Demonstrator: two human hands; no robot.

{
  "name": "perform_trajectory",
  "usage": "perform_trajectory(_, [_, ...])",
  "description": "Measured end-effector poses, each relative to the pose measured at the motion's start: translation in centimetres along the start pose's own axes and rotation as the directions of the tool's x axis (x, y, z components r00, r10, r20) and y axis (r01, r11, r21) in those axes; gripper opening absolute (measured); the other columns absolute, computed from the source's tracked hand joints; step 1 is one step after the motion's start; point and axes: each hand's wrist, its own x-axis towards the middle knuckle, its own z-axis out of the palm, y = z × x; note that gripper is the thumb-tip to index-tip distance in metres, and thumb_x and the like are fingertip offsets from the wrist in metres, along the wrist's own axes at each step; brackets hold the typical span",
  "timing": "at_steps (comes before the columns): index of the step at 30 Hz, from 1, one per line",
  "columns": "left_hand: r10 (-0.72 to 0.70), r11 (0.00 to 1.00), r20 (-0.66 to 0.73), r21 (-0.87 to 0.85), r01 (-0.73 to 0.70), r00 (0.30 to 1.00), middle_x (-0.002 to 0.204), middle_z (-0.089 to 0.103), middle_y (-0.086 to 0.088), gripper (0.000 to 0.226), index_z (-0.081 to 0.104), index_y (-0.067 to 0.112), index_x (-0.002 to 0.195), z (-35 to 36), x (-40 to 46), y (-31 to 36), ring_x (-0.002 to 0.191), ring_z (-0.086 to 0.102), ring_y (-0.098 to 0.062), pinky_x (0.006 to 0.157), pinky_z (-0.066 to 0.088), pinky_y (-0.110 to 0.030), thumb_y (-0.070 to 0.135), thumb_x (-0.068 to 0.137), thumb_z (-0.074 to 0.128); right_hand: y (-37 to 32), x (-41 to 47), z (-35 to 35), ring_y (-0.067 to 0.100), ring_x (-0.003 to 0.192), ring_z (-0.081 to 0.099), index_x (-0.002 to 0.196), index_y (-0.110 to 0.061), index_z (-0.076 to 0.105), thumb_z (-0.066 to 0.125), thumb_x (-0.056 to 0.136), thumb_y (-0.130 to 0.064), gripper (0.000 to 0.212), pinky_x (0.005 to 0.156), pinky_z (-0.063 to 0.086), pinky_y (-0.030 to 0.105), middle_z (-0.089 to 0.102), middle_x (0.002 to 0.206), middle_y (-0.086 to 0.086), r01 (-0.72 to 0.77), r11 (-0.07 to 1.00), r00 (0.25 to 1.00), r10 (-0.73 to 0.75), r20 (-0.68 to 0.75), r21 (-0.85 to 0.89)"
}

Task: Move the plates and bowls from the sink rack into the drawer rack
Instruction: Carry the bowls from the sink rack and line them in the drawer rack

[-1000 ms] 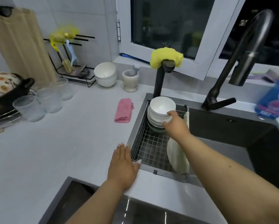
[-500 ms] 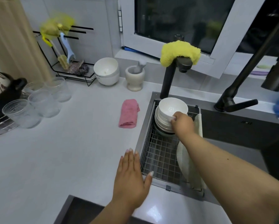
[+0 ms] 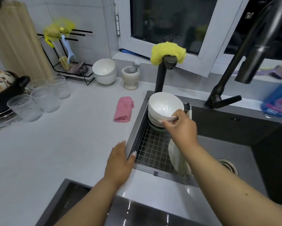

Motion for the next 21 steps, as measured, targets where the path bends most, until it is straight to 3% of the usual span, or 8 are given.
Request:
perform_trajectory(2, [-0.095,0.965,-0.064,-0.251,0.076,0.993,0.151,0.033,-0.002,0.06,0.026,0.015,0.148,-0.9,-0.9,1.8,0.139,0.029,-0.018,0.113,0.021,-0.03,0.041,0.097,0.044,0.1,-2.4,-1.2,0.018,0.077,0.056,0.084,-0.016,0.051,0.076,0.074,-0.044,0.039,0.053,0.041,0.026,0.061,0.081,-0.002,0.011,1.0,0.999,-0.011,0.031,0.018])
perform_trajectory(5, [-0.223,0.873,-0.13,-0.467,0.138,0.966,0.128,0.053,0.004,0.044,0.041,0.018,0.138,-1.3,-3.2,5.0,0.117,0.05,-0.014,0.099,0.038,-0.03,0.037,0.098,0.044,0.7,-5.7,-2.7,0.019,0.08,0.06,0.083,-0.019,0.05,0.077,0.071,-0.043,0.038,0.061,0.047,0.029,0.065,0.082,-0.002,0.039,0.999,0.992,-0.041,0.122,0.02])
perform_trajectory(7, [-0.297,0.74,-0.105,-0.653,0.159,0.949,0.112,0.059,0.003,0.034,0.049,0.018,0.126,-1.2,-5.0,7.0,0.104,0.058,-0.016,0.09,0.049,-0.036,0.038,0.098,0.043,1.1,-7.9,-3.6,0.018,0.079,0.06,0.082,-0.02,0.049,0.079,0.07,-0.043,0.039,0.062,0.048,0.029,0.065,0.081,-0.002,0.066,0.997,0.98,-0.07,0.187,0.027])
perform_trajectory(9, [-0.312,0.58,-0.013,-0.795,0.18,0.95,0.109,0.062,-0.005,0.03,0.049,0.023,0.119,-1.2,-7.3,8.9,0.099,0.065,-0.021,0.082,0.056,-0.04,0.043,0.098,0.041,1.6,-9.9,-4.6,0.019,0.076,0.059,0.08,-0.018,0.048,0.08,0.068,-0.043,0.043,0.062,0.047,0.03,0.064,0.078,-0.001,0.109,0.993,0.967,-0.116,0.226,0.041])
perform_trajectory(12, [-0.283,0.467,0.079,-0.859,0.209,0.956,0.106,0.067,-0.011,0.025,0.051,0.03,0.119,-0.9,-11.3,11.0,0.089,0.071,-0.025,0.078,0.059,-0.039,0.042,0.098,0.043,2.4,-12.9,-6.2,0.018,0.073,0.056,0.079,-0.016,0.049,0.081,0.065,-0.044,0.044,0.06,0.041,0.03,0.06,0.075,-0.003,0.169,0.983,0.945,-0.183,0.271,0.073])
perform_trajectory(16, [-0.316,0.421,0.044,-0.889,0.181,0.948,0.103,0.067,-0.018,0.026,0.054,0.023,0.12,0.1,-16.4,11.9,0.077,0.072,-0.028,0.075,0.058,-0.038,0.023,0.095,0.05,3.5,-17.2,-8.2,0.013,0.068,0.053,0.078,-0.017,0.05,0.077,0.068,-0.05,0.043,0.055,0.038,0.024,0.057,0.069,-0.006,0.223,0.964,0.909,-0.26,0.326,0.147])
perform_trajectory(19, [-0.378,0.381,-0.014,-0.914,0.142,0.926,0.106,0.067,-0.019,0.029,0.054,0.022,0.121,0.7,-20.7,11.7,0.087,0.071,-0.033,0.076,0.058,-0.04,0.02,0.093,0.049,3.7,-20.3,-9.5,0.008,0.067,0.053,0.083,-0.024,0.057,0.064,0.079,-0.054,0.031,0.058,0.04,0.023,0.057,0.068,-0.007,0.224,0.938,0.877,-0.312,0.365,0.264])
perform_trajectory(21, [-0.426,0.324,-0.046,-0.94,0.105,0.903,0.105,0.067,-0.018,0.028,0.055,0.021,0.12,0.9,-23.7,11.4,0.092,0.068,-0.035,0.08,0.057,-0.043,0.019,0.093,0.047,3.4,-22.3,-9.9,0.009,0.071,0.056,0.1,-0.033,0.059,0.056,0.087,-0.05,0.021,0.064,0.044,0.025,0.057,0.07,-0.008,0.189,0.914,0.86,-0.33,0.389,0.358])
